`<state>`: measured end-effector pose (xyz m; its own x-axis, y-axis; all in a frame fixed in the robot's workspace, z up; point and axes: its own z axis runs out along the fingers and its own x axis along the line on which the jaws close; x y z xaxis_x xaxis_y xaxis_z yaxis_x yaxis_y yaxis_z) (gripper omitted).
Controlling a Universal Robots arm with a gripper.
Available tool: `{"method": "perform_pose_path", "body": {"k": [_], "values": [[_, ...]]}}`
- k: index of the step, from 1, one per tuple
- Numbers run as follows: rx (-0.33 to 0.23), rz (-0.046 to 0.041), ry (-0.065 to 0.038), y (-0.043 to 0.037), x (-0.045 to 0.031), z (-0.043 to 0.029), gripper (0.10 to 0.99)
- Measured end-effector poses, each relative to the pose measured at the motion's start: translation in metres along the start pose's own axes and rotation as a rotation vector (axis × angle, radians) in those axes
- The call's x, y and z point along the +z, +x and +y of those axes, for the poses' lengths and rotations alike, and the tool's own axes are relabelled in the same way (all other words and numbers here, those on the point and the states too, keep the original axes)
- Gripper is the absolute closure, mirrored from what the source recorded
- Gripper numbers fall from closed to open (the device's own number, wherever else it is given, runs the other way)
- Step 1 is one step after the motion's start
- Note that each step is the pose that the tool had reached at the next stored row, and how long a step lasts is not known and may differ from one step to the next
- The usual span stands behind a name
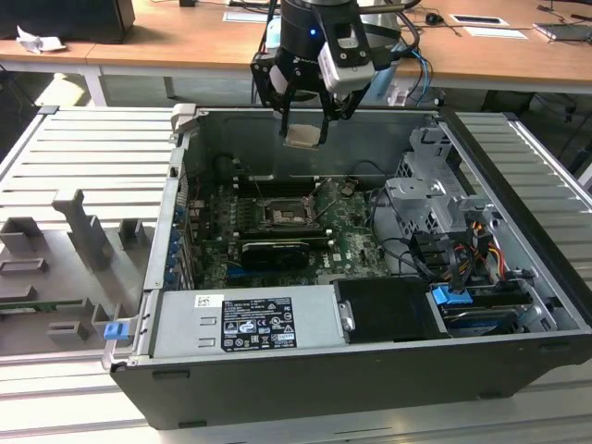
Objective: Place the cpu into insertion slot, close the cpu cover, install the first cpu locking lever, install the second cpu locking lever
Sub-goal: 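Place the cpu into insertion slot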
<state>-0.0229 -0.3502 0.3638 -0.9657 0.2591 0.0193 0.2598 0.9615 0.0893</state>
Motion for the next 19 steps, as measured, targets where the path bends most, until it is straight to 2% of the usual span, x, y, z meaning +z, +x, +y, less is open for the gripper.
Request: {"method": "perform_pose_path", "body": {"k": [8,12,16,19], "values": [[0.04,-0.0036,-0.001,0.0,0.0004,0.0,0.545],[0.09,-0.0081,-0.002,0.0,0.0011,-0.0001,0.545],[0.11,-0.0026,0.001,0.0,0.003,-0.0003,0.545],[0.129,-0.0038,0.001,-0.0001,0.0031,-0.0003,0.545]]}}
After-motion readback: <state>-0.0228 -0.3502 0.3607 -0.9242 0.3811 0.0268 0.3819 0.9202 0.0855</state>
